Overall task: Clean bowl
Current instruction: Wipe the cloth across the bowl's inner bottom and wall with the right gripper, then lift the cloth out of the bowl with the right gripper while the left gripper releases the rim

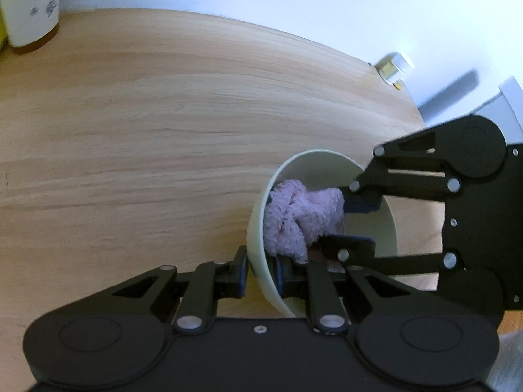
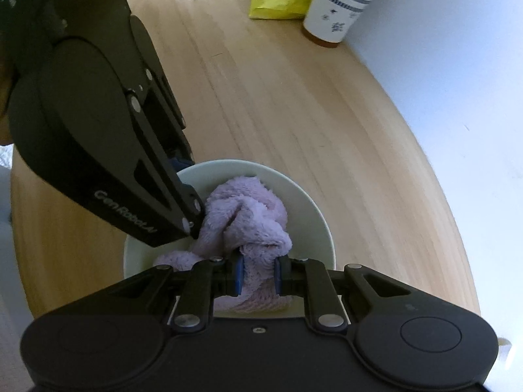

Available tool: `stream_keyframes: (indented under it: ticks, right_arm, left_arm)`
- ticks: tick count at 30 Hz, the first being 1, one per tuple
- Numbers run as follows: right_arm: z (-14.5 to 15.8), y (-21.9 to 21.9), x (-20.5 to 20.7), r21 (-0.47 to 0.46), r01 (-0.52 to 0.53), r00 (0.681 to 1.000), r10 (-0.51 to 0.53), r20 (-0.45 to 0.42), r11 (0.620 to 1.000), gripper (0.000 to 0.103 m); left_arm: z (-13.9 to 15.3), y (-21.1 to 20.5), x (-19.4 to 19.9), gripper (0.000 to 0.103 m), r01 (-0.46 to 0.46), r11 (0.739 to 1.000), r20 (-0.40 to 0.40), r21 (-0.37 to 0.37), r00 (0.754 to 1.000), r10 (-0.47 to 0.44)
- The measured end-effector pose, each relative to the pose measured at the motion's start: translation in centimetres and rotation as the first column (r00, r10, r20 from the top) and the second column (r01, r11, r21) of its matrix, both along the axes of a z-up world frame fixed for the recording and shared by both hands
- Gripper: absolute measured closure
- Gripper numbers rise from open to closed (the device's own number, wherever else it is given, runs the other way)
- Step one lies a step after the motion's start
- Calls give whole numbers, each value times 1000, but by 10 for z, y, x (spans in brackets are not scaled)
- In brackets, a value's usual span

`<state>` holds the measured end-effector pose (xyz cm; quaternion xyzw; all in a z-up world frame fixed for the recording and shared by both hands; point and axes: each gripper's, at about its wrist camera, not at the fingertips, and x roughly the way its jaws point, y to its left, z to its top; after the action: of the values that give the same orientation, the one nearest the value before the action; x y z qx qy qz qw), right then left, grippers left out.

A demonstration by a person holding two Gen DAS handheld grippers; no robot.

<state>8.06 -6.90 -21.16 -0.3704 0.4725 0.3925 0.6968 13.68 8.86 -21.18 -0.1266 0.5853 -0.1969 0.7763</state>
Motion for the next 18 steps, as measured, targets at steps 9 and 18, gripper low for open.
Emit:
stream_keyframes:
  ticks: [9, 18]
  right_arm:
    - [-1, 7, -10, -58, -142, 986, 136, -96, 988, 84]
    - [17, -21, 38, 166, 205, 896, -116, -429, 965, 84]
  left_arm:
    - [0, 0, 3, 91, -50, 999, -31, 9, 998, 50]
    - [1, -1, 4, 90, -82, 997, -47, 14, 996, 82]
